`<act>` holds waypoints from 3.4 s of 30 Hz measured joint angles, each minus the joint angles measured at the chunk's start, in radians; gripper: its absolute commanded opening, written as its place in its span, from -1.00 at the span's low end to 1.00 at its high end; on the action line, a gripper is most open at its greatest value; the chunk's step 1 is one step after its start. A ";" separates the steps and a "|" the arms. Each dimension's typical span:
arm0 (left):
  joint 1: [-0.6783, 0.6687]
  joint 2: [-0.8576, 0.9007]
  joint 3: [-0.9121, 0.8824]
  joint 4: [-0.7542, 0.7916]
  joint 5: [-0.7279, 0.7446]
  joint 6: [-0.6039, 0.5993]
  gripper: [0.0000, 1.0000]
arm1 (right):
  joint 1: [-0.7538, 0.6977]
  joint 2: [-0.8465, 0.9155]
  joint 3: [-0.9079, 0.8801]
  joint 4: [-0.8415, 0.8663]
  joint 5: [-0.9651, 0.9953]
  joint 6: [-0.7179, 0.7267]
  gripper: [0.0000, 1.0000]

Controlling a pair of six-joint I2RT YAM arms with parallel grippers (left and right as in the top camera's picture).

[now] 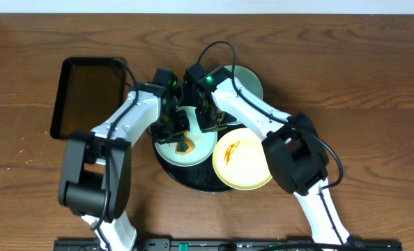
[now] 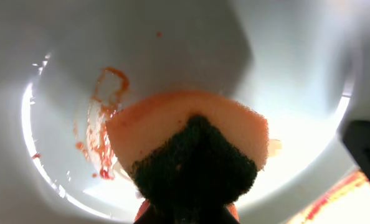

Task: Clean dirty plates on tray and stack at the side
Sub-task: 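Scrub the plate surface with the sponge in the left gripper, then lift the sponge away with the left gripper toward the water tray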

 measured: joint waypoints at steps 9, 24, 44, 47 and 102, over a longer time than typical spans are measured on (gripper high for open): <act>-0.001 -0.073 -0.008 0.074 0.000 -0.034 -0.85 | 0.000 0.000 0.000 0.000 0.000 0.000 -0.98; 0.006 0.032 -0.017 0.129 0.020 -0.077 -0.85 | 0.000 0.000 0.000 0.000 0.000 0.000 -0.98; 0.051 -0.062 0.004 -0.023 -0.274 -0.048 -0.85 | 0.000 0.000 0.000 0.003 -0.012 0.000 -0.98; 0.055 -0.076 0.007 -0.014 -0.229 -0.048 -0.86 | 0.000 0.000 0.000 0.003 -0.012 0.000 -0.98; 0.059 -0.081 -0.097 0.071 -0.462 -0.034 -0.85 | 0.011 0.000 0.000 0.014 -0.096 0.003 -0.98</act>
